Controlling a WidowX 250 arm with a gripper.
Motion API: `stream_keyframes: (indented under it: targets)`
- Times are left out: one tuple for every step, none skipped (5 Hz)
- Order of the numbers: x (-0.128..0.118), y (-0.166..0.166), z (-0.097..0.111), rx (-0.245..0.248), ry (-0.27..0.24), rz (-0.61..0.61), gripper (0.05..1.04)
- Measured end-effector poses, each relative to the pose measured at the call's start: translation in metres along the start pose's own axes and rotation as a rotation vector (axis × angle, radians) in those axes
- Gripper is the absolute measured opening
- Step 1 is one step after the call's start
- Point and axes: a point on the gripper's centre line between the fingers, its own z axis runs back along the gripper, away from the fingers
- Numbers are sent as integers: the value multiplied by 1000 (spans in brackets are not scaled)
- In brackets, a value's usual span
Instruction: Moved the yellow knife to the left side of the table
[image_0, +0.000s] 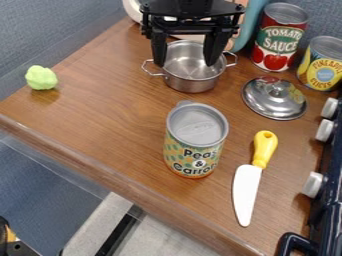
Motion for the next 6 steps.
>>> stream_keyframes:
  targets:
    - [-4,-1,-9,17,29,-9,1000]
    - [-22,-27,-11,-14,87,-98,1000]
    - [-30,-51,-22,-33,142,-151,1000]
    - [-44,-79,-36,-56,188,-236,1000]
    - [-55,-96,-52,-64,205,-266,1000]
    - [-62,-99,-60,-66,186,-279,1000]
